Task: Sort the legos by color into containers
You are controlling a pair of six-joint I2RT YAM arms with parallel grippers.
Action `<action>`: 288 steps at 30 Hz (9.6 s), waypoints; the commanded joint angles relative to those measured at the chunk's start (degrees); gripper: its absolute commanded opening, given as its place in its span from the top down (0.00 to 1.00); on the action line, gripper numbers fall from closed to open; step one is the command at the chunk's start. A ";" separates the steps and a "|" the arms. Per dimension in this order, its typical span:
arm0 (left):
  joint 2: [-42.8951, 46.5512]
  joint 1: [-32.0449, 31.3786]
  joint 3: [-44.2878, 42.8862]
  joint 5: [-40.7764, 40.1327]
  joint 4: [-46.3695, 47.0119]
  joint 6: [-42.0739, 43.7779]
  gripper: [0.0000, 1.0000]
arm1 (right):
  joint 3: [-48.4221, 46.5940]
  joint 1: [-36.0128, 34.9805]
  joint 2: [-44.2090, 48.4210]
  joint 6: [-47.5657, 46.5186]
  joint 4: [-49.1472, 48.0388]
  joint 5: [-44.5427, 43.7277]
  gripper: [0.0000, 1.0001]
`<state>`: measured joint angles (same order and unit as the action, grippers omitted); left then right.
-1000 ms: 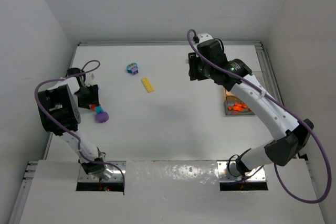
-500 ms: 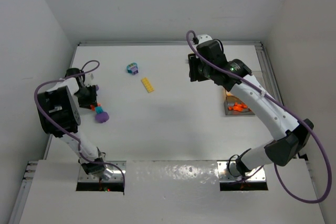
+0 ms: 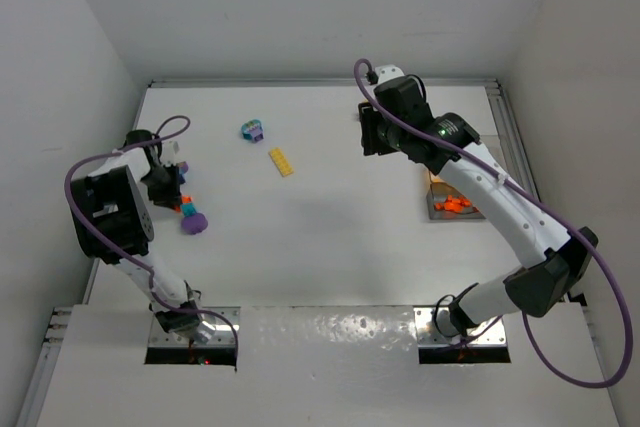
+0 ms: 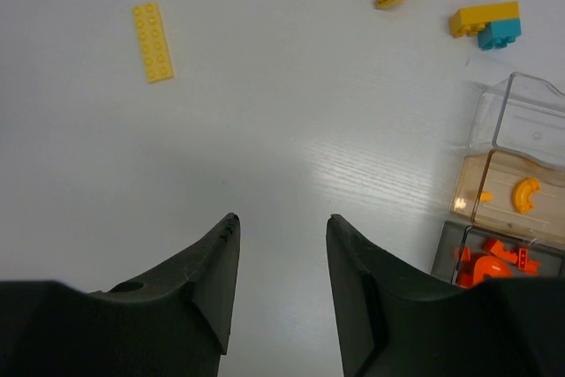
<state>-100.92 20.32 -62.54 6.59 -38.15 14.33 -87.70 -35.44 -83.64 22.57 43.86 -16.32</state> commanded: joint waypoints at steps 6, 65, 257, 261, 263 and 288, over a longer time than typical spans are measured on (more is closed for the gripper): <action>5.11 -0.45 -6.34 3.94 -3.76 2.54 1.00 | -0.89 -0.33 1.90 -0.59 -0.79 -0.56 0.56; -46.73 -78.76 -75.18 9.67 21.98 -15.29 0.71 | 14.93 17.77 30.02 -4.46 2.90 -27.10 0.51; 13.56 -37.98 -19.46 6.95 7.13 -18.02 1.00 | 21.78 42.65 -18.67 61.10 -35.06 15.52 0.81; 13.39 -37.98 -19.55 7.03 7.04 -17.93 1.00 | 21.96 42.65 -18.76 61.54 -35.94 16.05 0.73; 13.21 -37.98 -19.63 7.12 7.13 -18.02 1.00 | 22.13 42.65 -18.84 61.72 -35.86 16.05 0.70; 13.91 -37.89 -20.60 7.03 5.98 -16.26 1.00 | -10.48 43.88 -25.18 -2.25 3.69 -9.08 0.90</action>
<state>-88.79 -18.24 -81.30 13.26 -33.28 -3.05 -98.39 7.92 -108.38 33.39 38.59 -16.21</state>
